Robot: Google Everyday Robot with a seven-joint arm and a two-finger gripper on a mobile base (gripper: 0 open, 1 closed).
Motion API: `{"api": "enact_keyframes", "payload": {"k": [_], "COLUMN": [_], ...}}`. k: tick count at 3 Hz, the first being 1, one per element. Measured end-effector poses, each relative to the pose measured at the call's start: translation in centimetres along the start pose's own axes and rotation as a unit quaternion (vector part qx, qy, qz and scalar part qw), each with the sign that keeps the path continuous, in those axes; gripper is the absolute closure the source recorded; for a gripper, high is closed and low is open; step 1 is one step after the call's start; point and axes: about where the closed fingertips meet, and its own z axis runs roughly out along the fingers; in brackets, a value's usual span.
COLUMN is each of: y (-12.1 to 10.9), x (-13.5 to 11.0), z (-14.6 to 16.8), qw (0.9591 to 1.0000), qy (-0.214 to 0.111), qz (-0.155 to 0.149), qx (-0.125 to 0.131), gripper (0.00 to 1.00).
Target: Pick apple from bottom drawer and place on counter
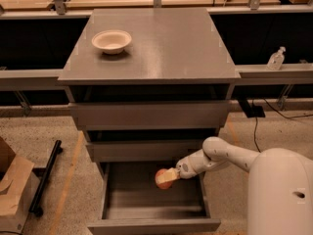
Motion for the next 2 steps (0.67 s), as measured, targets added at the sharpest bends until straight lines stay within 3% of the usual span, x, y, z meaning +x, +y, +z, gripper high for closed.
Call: {"api": "enact_keyframes", "payload": {"k": [1,2], "y": [1.98,2.00], "x": [1.75,1.76], "z": [-0.10,-0.08], "qw": [0.9987,0.9987], "qy": [0.035,0.036], "qz": [0.000,0.000], "qx": [-0.037,-0.037], "gripper": [1.00,1.00]}}
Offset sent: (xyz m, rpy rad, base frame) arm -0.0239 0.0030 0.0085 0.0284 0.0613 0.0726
